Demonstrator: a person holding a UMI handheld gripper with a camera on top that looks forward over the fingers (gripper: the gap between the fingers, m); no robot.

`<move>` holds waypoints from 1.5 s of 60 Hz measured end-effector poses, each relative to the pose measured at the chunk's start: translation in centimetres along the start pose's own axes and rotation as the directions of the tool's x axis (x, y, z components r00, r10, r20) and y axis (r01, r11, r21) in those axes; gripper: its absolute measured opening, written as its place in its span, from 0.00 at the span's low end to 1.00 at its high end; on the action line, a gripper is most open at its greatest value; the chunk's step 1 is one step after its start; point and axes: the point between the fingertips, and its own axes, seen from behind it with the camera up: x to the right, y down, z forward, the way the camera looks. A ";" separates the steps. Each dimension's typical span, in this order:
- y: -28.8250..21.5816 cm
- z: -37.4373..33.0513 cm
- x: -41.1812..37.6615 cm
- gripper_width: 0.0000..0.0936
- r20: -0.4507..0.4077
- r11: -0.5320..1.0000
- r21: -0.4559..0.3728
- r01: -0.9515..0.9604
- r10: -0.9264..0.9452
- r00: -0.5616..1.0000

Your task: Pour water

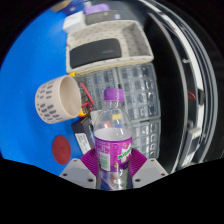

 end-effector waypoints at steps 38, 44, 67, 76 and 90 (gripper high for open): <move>-5.9 3.5 1.2 0.39 -0.176 0.655 0.013 0.756 -0.743 0.646; -5.4 3.6 1.4 0.39 -0.169 0.678 0.013 0.735 -0.723 0.670; -2.9 2.7 3.4 0.40 0.012 0.920 0.071 -0.386 0.386 0.922; -2.5 3.4 3.7 0.40 0.127 0.590 0.048 -0.806 0.797 0.590; -1.5 5.7 -0.5 0.40 0.241 0.277 -0.041 -0.960 0.935 0.260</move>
